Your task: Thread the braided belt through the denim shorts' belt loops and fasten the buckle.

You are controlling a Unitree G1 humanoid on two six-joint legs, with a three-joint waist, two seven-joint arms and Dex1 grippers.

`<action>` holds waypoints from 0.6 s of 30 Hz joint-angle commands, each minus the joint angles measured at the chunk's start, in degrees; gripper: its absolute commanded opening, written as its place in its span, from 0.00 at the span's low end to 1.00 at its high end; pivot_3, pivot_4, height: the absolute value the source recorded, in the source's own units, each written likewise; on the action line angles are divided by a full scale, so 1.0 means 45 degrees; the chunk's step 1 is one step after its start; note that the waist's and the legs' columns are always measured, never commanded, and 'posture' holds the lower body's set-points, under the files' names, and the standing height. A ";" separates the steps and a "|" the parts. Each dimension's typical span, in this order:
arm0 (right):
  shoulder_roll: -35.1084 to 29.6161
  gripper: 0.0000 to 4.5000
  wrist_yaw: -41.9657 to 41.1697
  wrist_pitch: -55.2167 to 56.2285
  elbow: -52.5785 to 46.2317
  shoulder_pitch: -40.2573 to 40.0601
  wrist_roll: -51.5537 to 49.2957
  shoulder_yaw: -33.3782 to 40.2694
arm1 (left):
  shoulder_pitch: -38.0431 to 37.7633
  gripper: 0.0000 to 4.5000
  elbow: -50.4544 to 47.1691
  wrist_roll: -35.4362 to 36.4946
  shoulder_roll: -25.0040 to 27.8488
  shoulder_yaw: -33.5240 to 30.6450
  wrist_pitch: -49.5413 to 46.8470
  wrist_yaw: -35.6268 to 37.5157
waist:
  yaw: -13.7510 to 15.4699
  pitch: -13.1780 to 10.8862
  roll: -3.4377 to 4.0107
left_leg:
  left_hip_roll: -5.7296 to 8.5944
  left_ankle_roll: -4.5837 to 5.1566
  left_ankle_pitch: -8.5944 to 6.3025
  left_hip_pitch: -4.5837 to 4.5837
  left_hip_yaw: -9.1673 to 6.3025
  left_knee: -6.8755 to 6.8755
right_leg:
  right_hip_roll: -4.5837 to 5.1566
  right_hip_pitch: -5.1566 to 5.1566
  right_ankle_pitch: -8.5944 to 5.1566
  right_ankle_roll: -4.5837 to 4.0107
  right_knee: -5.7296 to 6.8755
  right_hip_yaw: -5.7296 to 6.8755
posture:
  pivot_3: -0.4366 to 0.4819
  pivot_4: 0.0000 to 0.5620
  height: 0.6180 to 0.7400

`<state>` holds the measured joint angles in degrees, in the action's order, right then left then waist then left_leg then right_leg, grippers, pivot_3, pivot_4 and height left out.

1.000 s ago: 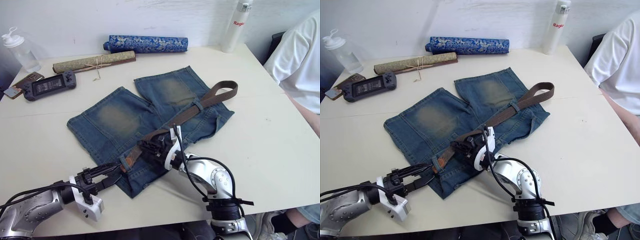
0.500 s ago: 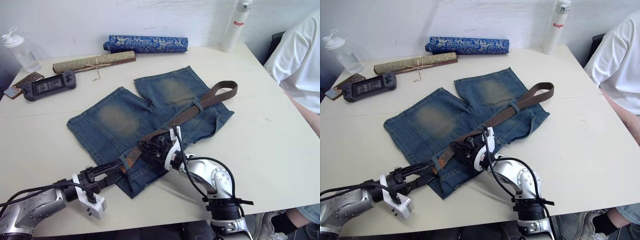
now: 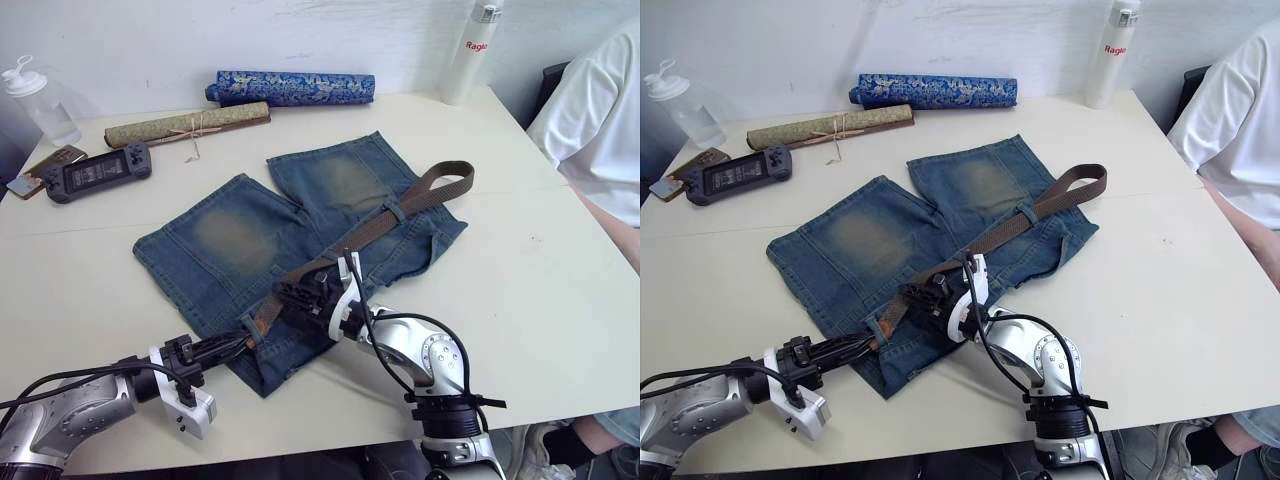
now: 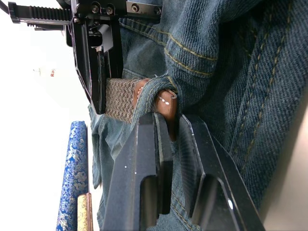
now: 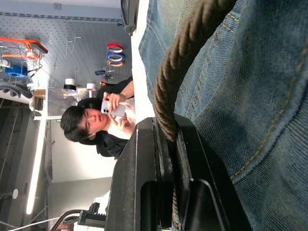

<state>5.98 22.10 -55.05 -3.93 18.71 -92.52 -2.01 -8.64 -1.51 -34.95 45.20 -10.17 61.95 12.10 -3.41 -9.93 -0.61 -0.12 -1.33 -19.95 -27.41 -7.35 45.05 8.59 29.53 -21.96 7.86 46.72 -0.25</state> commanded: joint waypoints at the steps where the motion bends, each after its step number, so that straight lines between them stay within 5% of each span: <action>1: 0.0052 0.00 0.0154 -0.0437 0.0531 -0.0190 0.0132 -0.0410 | -0.0254 0.01 -0.0234 0.0135 0.0086 0.0042 -0.0309 -0.0063 | -0.0003 0.0000 0.0000 | 0.0000 0.0000 0.0000 0.0000 0.0000 0.0000 | 0.0000 0.0000 0.0000 0.0000 0.0000 0.0000 | 0.48 0.27 0.22; 6: -0.0039 0.00 0.0354 -0.0443 0.0552 -0.0154 -0.0024 -0.0272 | -0.0360 0.01 -0.0323 0.0038 0.0108 0.0012 -0.0392 -0.0203 | -0.0010 0.0000 0.0000 | 0.0000 0.0001 0.0000 0.0003 0.0001 -0.0001 | 0.0000 0.0000 0.0000 0.0000 0.0001 -0.0001 | 0.48 0.27 0.22; 10: -0.0358 0.32 0.0459 -0.0425 0.0280 -0.0069 -0.0334 -0.0016 | -0.0453 0.01 -0.0347 0.0039 0.0140 -0.0058 -0.0452 -0.0332 | 0.0034 -0.0005 0.0007 | 0.0000 0.0000 -0.0001 -0.0003 -0.0001 0.0001 | 0.0000 0.0001 0.0000 0.0000 0.0001 0.0001 | 0.48 0.27 0.22; 16: -0.1606 0.94 0.0900 -0.0255 -0.1018 -0.0231 -0.1159 0.0664 | -0.1039 0.01 -0.0325 0.0552 0.0245 -0.0710 -0.0517 -0.0661 | 0.0032 -0.0013 0.0020 | 0.0000 -0.0006 -0.0004 -0.0015 -0.0001 0.0005 | 0.0002 0.0007 -0.0001 0.0001 0.0000 0.0000 | 0.48 0.27 0.22; 18: -0.2451 0.94 0.0755 -0.0085 -0.1806 -0.0276 -0.1282 0.1042 | -0.1241 0.01 -0.0204 0.0707 0.0341 -0.0941 -0.0572 -0.0755 | 0.0042 -0.0015 0.0020 | 0.0000 -0.0012 -0.0008 -0.0022 -0.0001 0.0007 | 0.0004 0.0007 -0.0003 0.0006 -0.0004 -0.0001 | 0.48 0.27 0.22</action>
<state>-2.19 25.02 -56.37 -8.86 18.24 -98.20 -0.96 -12.61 -3.03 -33.77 45.25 -11.17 59.53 9.49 -3.22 -9.99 -0.52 -0.12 -1.39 -19.99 -27.54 -7.37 45.10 8.61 29.57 -21.97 7.89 46.70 -0.25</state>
